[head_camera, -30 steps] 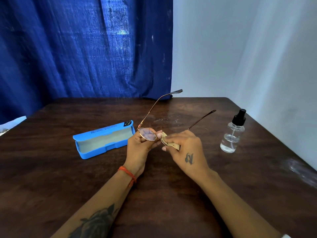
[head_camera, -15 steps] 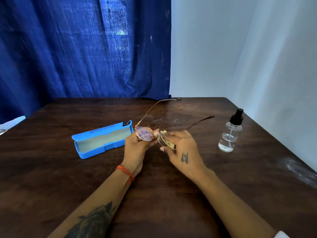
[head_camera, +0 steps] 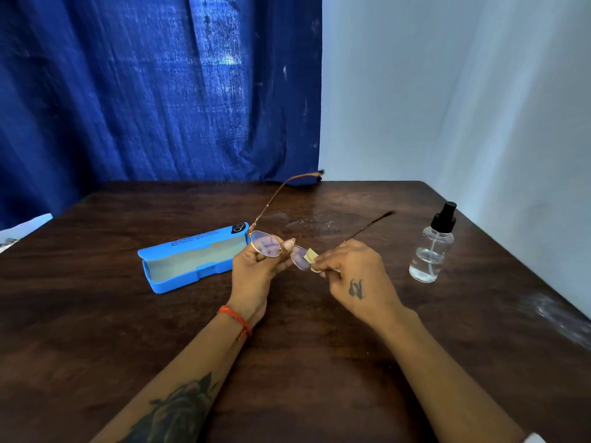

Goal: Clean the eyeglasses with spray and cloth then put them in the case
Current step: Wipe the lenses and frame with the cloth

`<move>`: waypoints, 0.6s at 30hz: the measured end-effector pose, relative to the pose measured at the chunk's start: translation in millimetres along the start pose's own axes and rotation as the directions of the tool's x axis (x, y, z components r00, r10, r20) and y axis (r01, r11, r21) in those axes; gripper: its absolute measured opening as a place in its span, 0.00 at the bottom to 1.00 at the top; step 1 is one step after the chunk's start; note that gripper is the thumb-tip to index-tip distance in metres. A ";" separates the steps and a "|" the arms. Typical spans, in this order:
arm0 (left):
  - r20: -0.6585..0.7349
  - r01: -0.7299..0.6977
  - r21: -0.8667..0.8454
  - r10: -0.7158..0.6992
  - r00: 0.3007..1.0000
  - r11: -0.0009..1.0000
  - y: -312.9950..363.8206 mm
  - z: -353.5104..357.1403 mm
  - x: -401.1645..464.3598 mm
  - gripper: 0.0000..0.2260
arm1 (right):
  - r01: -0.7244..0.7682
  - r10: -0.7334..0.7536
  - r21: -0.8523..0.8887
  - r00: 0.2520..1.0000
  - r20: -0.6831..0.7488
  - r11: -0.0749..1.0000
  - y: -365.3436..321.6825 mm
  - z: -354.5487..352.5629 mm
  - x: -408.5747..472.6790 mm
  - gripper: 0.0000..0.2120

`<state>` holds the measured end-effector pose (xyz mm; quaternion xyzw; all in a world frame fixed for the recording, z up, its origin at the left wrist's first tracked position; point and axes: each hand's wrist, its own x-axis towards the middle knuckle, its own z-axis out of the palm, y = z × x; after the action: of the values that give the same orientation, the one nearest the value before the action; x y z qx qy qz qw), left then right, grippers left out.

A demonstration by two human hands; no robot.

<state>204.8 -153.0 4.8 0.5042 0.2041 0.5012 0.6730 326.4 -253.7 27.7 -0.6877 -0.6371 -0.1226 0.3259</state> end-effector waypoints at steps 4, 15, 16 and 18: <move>0.000 0.002 0.008 -0.002 1.000 1.000 -0.6 -0.7 1.1 0.02 | -0.120 0.167 0.263 0.972 -0.163 0.957 -3.7 -6.1 3.8 0.11; 0.029 -0.029 0.041 0.028 0.999 0.999 -1.0 3.0 0.0 0.05 | -0.154 0.155 0.049 0.988 -0.012 0.987 -13.4 8.4 2.7 0.12; 0.025 -0.032 0.050 0.031 0.999 0.998 -0.8 2.3 0.2 0.05 | -0.140 0.140 0.058 0.990 0.003 0.988 -13.6 9.6 3.0 0.13; 0.015 -0.032 0.052 0.031 0.999 0.998 -0.4 0.8 0.5 0.04 | -0.097 0.099 0.129 0.995 -0.008 0.987 -14.0 9.7 2.1 0.15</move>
<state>205.9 -152.9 4.9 0.5283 0.2041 0.5027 0.6531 310.9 -246.5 25.7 -0.6948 -0.6068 -0.0700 0.3797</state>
